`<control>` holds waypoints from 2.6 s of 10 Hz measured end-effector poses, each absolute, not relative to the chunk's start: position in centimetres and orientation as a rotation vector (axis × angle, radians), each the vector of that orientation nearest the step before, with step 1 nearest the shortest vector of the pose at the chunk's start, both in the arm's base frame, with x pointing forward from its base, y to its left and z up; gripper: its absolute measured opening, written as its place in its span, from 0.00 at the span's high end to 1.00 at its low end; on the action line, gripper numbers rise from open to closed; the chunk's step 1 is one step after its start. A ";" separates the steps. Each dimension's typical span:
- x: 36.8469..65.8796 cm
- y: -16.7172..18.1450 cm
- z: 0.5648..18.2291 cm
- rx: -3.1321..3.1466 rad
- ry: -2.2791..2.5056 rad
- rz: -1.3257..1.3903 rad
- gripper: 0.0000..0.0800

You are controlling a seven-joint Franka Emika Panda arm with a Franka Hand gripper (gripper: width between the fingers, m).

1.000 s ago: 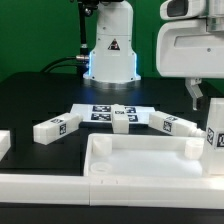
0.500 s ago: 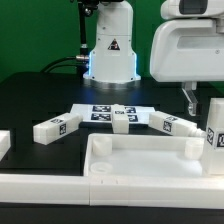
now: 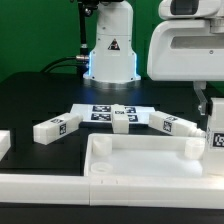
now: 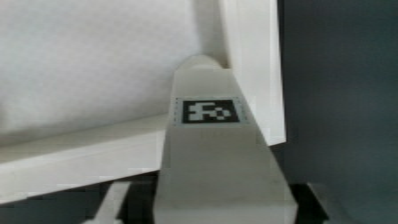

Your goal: Assemble desk

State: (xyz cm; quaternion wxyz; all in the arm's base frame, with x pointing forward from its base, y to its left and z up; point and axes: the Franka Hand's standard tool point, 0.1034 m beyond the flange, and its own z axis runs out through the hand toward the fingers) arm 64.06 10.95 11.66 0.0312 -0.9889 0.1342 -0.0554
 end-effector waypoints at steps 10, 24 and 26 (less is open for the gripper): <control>63.7 11.3 11.3 -1.793 2.403 -0.032 0.64; 64.7 10.9 11.7 -2.964 0.737 -0.155 0.19; 64.7 10.8 11.6 -2.949 0.788 -0.152 0.23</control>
Offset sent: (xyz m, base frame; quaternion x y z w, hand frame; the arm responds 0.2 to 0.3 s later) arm 0.0158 0.0136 -0.0039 0.0250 0.0092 0.5672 0.8231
